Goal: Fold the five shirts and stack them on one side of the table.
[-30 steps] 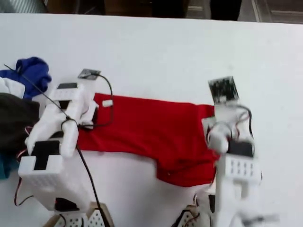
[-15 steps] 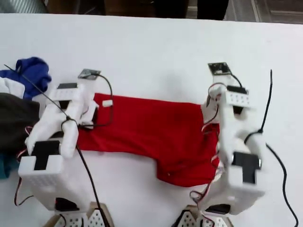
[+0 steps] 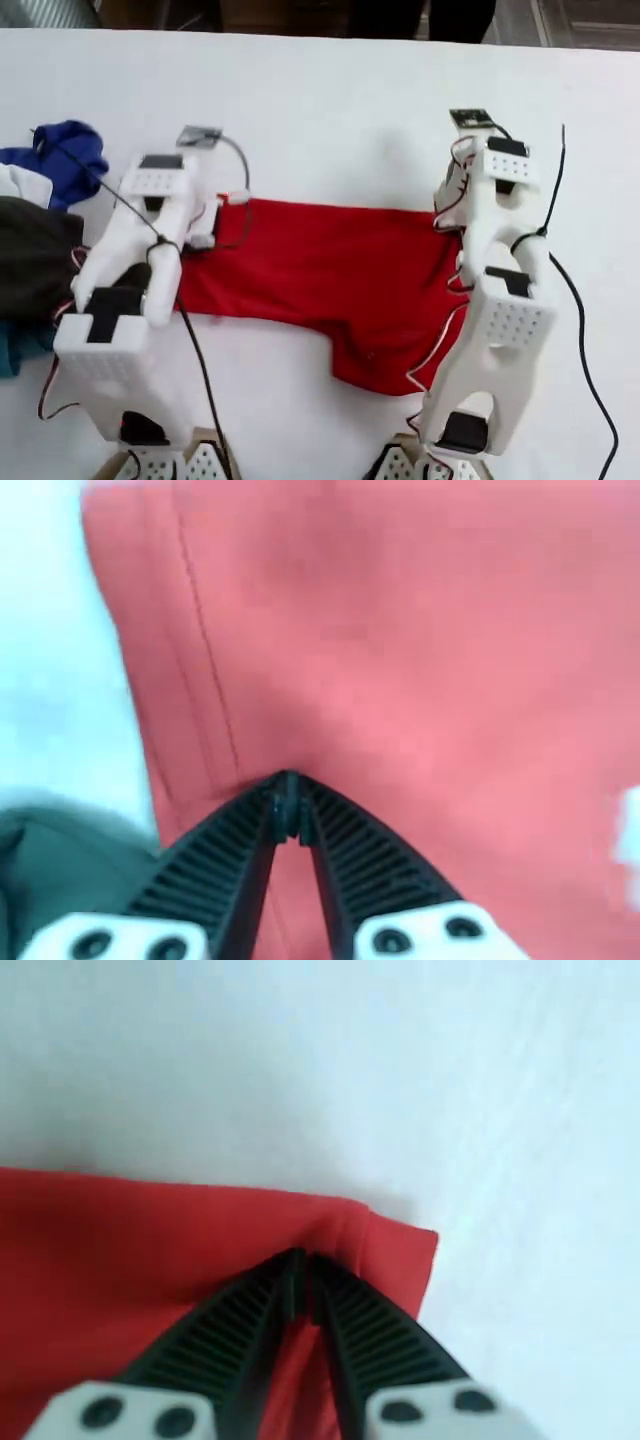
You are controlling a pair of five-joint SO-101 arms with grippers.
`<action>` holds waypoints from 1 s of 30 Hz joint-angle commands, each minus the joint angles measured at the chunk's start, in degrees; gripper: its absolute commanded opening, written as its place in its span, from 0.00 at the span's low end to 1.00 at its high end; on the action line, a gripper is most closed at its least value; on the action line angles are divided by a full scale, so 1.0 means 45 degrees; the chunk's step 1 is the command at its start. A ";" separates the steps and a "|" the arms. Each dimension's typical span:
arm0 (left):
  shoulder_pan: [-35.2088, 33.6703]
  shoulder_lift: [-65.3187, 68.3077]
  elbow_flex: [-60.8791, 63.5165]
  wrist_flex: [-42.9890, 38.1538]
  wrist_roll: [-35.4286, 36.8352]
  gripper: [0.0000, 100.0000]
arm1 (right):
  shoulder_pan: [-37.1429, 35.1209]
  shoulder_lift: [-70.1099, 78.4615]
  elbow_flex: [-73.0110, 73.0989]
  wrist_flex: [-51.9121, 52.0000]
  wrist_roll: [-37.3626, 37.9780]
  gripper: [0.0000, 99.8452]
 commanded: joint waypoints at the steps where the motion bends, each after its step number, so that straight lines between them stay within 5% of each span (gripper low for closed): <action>1: 0.0078 0.0488 -0.2081 0.2149 0.0137 0.03 | 0.0127 0.0127 -0.1348 0.0967 0.0039 0.02; 6: -0.0059 0.0938 -0.4034 0.3595 0.0039 0.03 | 0.0459 -0.0479 -0.1543 0.1768 0.1192 0.02; 11: 0.0176 0.1309 -0.5499 0.2930 0.0039 0.03 | 0.0557 -0.2217 0.0625 0.2139 0.2676 0.02; 16: 0.0391 0.3302 -0.5636 0.1504 0.0078 0.03 | 0.0557 -0.5538 0.7053 -0.1280 0.4024 0.02; 21: 0.0039 0.5275 -0.7629 0.2657 0.0098 0.03 | 0.0498 -0.9543 1.2562 -0.4737 0.4337 0.02; 30: 0.0098 0.6349 -1.3587 0.6076 0.0117 0.03 | 0.0596 -1.0618 0.9670 -0.4737 0.3009 0.03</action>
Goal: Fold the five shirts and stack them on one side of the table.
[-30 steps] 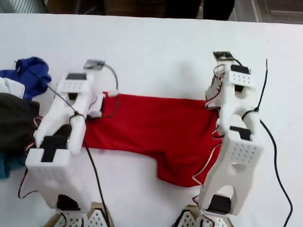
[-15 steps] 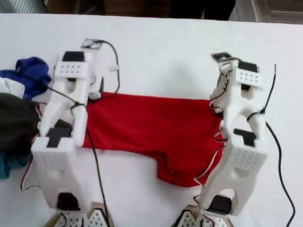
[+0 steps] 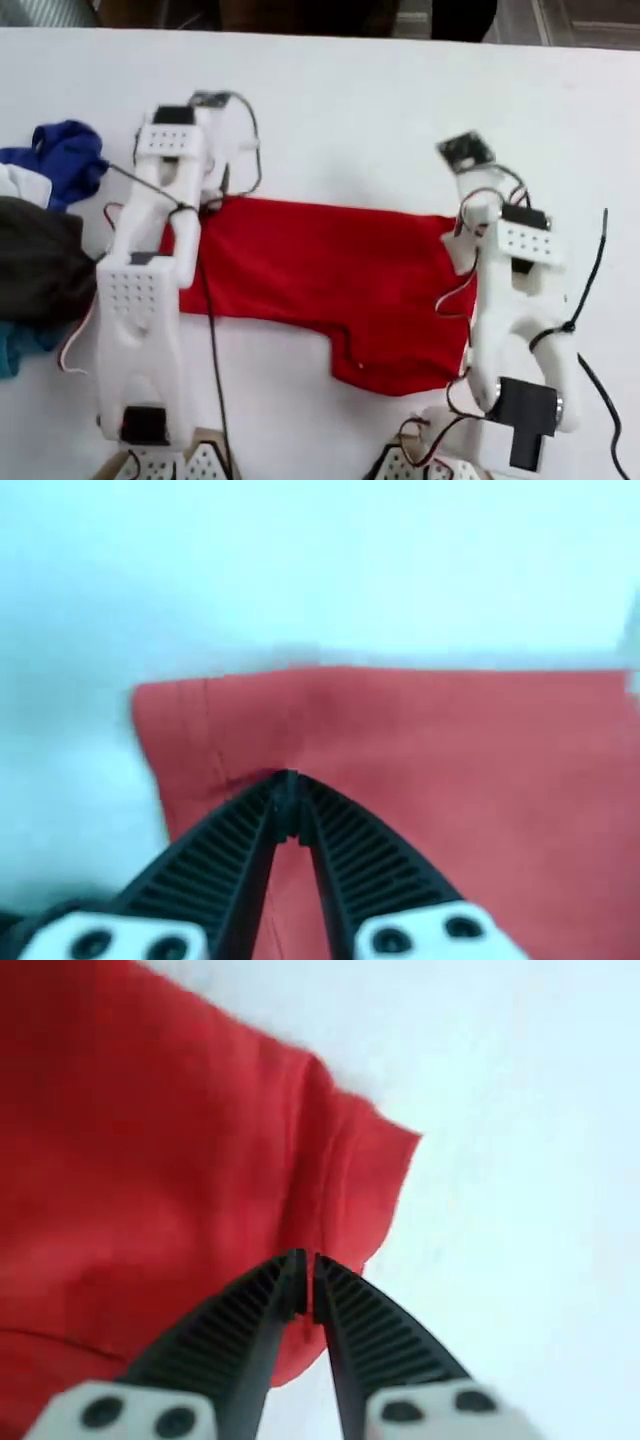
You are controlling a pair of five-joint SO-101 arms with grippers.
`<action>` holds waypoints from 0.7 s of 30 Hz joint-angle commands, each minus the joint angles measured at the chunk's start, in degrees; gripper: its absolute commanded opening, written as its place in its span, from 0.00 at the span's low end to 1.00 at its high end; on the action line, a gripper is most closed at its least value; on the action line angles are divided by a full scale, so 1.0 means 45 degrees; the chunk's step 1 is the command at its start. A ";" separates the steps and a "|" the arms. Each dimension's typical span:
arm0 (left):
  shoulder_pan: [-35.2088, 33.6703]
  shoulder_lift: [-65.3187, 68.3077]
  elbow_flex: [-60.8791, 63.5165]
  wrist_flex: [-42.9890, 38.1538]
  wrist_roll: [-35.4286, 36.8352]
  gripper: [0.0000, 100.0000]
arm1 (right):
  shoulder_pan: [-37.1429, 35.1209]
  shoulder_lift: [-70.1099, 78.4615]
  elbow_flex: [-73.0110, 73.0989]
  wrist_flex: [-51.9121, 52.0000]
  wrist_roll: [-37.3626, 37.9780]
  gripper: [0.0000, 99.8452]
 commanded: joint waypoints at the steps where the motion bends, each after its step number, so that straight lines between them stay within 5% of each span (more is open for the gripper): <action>1: -0.0117 0.0117 -0.2413 0.0996 0.0039 0.03 | 0.0264 0.0479 -0.2051 0.0010 -0.1192 0.06; 6: -0.0156 0.1114 -0.2686 0.1114 0.0000 0.03 | 0.0303 0.4015 -0.4435 0.1123 -0.1895 0.21; 21: -0.0117 0.2422 -0.2823 0.0996 0.0078 0.03 | 0.0010 1.0598 -1.0921 0.5675 -0.1934 0.17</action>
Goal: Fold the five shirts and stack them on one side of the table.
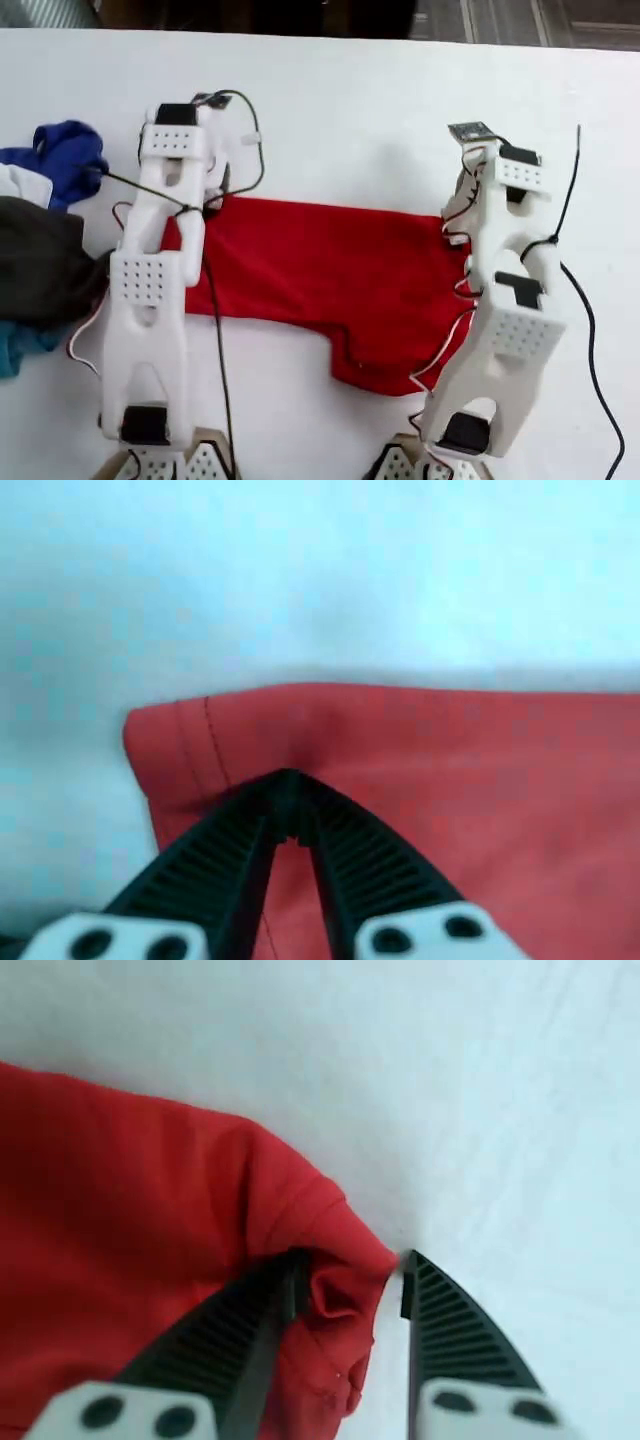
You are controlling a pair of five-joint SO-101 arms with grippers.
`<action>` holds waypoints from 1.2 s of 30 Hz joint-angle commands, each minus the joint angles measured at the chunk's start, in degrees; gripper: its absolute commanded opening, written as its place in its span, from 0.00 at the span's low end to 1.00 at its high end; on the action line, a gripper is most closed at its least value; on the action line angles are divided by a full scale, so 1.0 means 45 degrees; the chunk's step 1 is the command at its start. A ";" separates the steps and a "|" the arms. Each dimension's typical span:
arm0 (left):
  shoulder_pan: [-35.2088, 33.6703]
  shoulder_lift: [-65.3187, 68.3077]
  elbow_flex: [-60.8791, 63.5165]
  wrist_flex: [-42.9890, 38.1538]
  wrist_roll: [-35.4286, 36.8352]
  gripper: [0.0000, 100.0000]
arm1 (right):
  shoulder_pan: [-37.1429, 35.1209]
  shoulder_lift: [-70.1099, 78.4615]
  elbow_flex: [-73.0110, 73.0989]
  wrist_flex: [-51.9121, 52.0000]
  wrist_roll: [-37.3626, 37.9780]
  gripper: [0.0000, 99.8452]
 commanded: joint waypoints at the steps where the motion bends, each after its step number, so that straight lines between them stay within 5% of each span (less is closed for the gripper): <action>1: -0.0078 -0.0039 -0.0498 0.0020 0.0098 0.03 | -0.0068 0.0869 -0.1504 0.0615 -0.0059 0.15; 5: -0.0078 0.0020 -0.0498 -0.0078 0.0078 0.03 | 0.0088 0.1553 -0.2598 0.0674 -0.0059 0.01; 22: -0.0156 -0.0117 -0.0498 -0.0059 0.0098 0.03 | -0.0127 0.3917 -0.9377 0.0068 0.0996 0.02; 32: 0.0000 -0.1504 -0.0440 0.0430 0.0098 0.03 | -0.0088 0.4288 -1.3558 0.4698 0.0918 0.07; 36: 0.0215 -0.2794 0.0049 0.0508 0.0039 0.03 | 0.0127 0.4269 -1.4984 0.4894 0.0957 0.03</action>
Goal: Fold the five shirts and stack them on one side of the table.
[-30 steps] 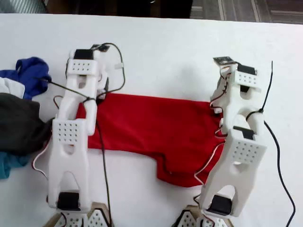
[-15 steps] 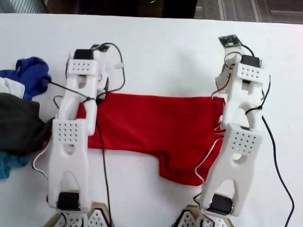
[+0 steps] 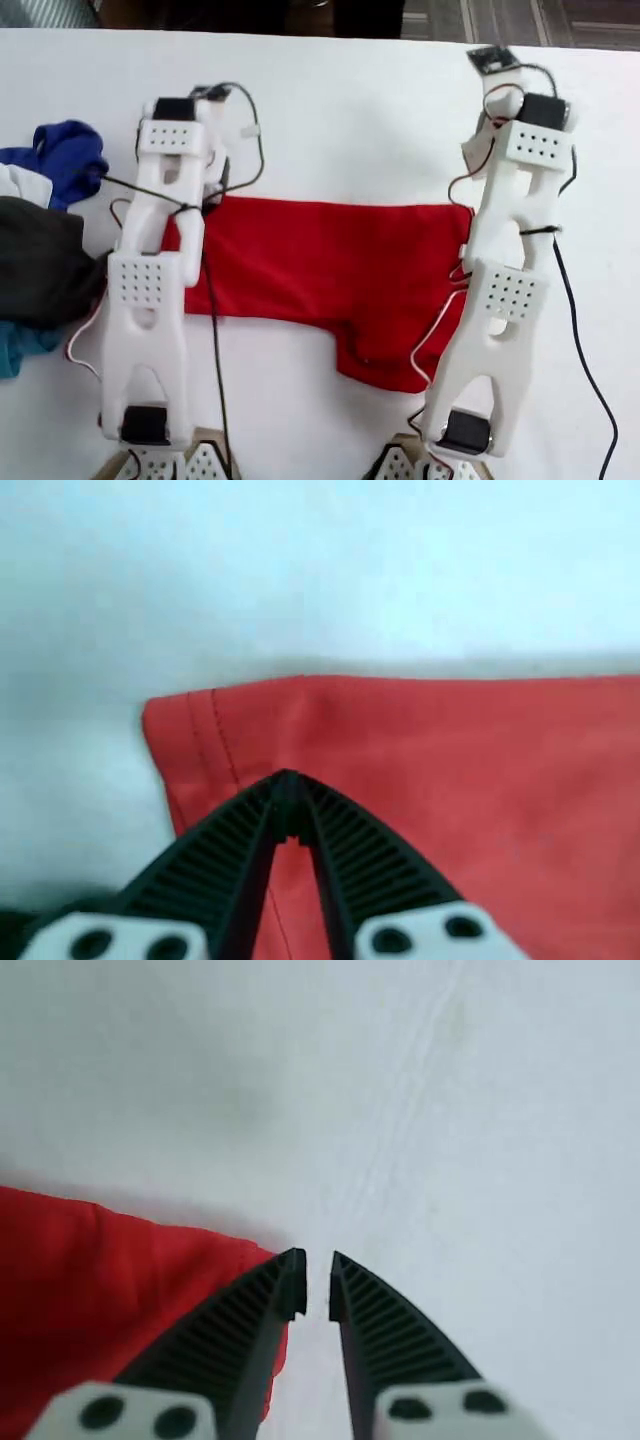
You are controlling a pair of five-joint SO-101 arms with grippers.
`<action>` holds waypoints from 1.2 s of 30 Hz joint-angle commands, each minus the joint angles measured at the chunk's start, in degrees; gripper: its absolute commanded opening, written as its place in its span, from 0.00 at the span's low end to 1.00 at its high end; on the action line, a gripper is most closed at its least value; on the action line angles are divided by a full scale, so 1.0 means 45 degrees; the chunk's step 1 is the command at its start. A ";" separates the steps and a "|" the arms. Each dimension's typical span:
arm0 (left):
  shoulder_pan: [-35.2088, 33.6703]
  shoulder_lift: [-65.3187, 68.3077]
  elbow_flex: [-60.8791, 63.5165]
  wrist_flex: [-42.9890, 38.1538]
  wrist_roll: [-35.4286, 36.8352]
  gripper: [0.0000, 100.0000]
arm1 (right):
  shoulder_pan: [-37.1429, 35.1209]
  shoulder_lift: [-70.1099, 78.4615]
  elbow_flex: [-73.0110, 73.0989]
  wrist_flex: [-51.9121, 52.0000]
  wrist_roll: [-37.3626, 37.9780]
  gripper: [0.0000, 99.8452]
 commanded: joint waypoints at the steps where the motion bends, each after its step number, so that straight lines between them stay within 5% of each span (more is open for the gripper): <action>1: 0.0156 -0.2149 0.0479 0.0215 0.0039 0.03 | 0.0166 -0.0303 -0.1114 0.0361 0.0078 0.03; 6: 0.0606 -0.4122 0.3800 -0.0117 -0.0020 0.03 | 0.0303 -0.2295 0.1797 0.0381 0.0156 0.04; 13: 0.0567 -0.6740 0.8996 -0.3458 -0.0020 0.03 | -0.0596 -0.7277 0.7736 0.0186 0.0860 0.03; 19: 0.0137 -0.8186 1.2747 -0.4825 -0.0020 0.03 | -0.0557 -1.0403 1.3949 -0.2335 0.0938 0.03; 27: -0.0606 -0.8654 1.5951 -0.5607 -0.0840 0.03 | -0.0811 -1.5580 2.3658 -0.7316 0.1661 0.04; 36: -0.1680 -0.8674 1.5834 -0.5841 -0.0860 0.03 | -0.1182 -1.7690 2.5827 -0.7199 0.2755 0.04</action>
